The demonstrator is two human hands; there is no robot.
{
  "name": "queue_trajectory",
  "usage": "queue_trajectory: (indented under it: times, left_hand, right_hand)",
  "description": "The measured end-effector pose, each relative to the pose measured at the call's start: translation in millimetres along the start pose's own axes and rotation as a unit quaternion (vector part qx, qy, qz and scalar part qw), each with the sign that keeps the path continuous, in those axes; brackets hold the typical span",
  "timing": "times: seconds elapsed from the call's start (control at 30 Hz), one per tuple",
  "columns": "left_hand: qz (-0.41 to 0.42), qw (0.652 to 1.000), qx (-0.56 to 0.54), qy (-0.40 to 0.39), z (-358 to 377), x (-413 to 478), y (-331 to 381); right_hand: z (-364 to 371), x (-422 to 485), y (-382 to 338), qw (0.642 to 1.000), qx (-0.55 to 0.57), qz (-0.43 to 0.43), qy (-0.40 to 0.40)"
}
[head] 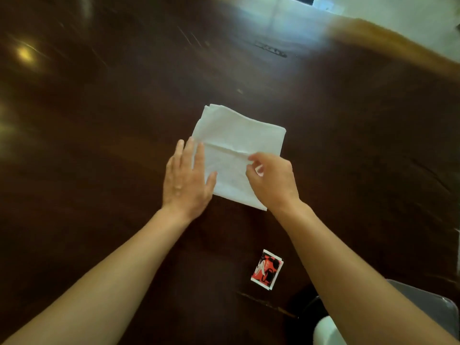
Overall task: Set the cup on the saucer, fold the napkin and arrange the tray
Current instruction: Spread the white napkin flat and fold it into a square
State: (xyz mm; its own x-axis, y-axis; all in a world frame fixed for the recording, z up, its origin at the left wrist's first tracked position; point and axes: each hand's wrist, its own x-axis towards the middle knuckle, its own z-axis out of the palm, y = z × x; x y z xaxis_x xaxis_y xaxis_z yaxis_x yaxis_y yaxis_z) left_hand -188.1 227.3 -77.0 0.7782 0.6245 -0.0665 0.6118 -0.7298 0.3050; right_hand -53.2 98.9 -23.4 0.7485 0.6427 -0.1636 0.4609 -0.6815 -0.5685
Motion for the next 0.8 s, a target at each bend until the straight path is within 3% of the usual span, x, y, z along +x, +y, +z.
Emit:
queue_trajectory:
  times: [0.07,0.17,0.37,0.67,0.8]
  left_hand:
    - [-0.010,0.998,0.042,-0.050,16.8,0.0,0.8]
    - [-0.014,0.996,0.071,-0.047,29.1,-2.0,-4.1]
    - [-0.009,0.997,0.061,-0.043,30.3,-0.8,-4.5]
    - [-0.010,0.997,0.066,-0.043,29.3,0.1,-3.9]
    - [-0.011,0.997,0.069,-0.045,30.1,-0.3,-4.0]
  right_hand:
    - [4.1,36.7,-23.4,0.998,-0.022,-0.060,-0.020]
    - [14.4,95.9,-48.5,0.990,-0.074,-0.108,-0.048]
    - [35.2,163.1,-57.2,0.969,-0.198,-0.048,-0.136]
    - [22.0,136.1,-37.2,0.986,-0.015,-0.120,-0.117]
    - [23.6,138.5,-46.7,0.989,0.086,-0.106,-0.055]
